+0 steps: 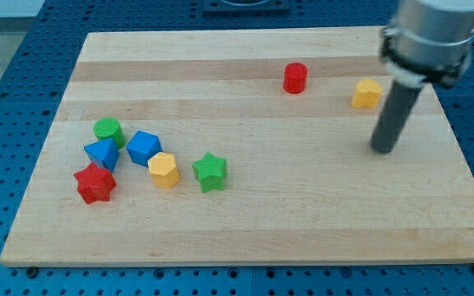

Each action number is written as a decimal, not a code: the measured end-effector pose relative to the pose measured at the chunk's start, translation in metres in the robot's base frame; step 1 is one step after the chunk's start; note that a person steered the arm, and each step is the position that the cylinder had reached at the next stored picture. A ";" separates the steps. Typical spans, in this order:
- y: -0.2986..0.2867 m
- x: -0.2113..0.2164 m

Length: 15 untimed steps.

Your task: Place the yellow heart above the green star

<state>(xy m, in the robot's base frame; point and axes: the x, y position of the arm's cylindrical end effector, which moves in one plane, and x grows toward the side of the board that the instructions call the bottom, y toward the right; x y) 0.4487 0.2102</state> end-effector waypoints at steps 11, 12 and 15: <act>0.026 -0.041; 0.106 -0.007; 0.022 0.023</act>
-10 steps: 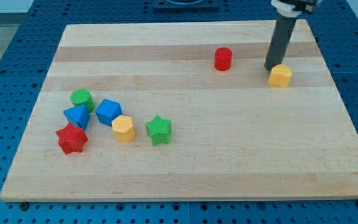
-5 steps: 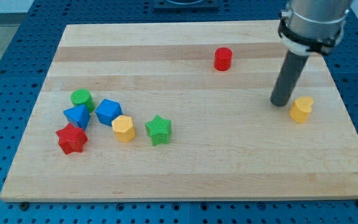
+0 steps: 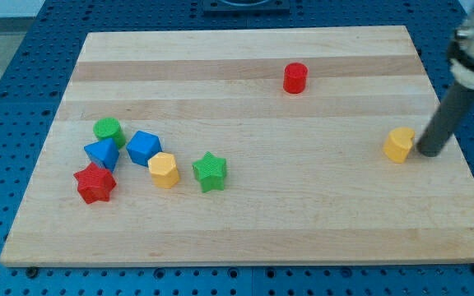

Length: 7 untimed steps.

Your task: Place the yellow heart above the green star

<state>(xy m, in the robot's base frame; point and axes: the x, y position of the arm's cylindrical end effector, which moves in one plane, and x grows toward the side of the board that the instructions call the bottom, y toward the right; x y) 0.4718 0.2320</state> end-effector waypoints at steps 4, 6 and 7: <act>-0.189 -0.048; -0.219 -0.087; -0.219 -0.069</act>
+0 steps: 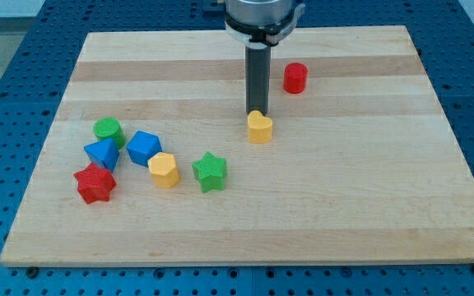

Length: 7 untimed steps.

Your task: Place the yellow heart above the green star

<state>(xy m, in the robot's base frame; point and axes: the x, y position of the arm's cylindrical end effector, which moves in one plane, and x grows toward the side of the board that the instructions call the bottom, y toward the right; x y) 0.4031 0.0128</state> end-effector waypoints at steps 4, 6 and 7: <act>0.008 0.035; 0.058 0.052; 0.051 0.067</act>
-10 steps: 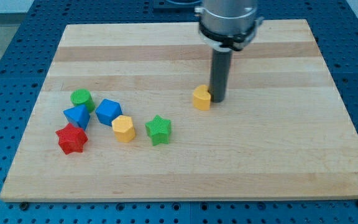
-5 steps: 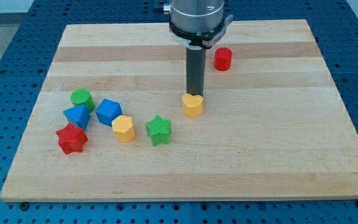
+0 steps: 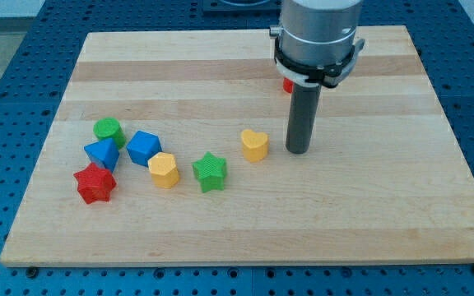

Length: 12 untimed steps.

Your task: Place the yellow heart above the green star

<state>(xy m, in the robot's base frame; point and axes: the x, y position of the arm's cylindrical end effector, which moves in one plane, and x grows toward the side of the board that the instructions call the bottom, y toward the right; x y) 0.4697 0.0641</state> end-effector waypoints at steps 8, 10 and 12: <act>-0.091 -0.034; -0.097 -0.049; -0.121 -0.070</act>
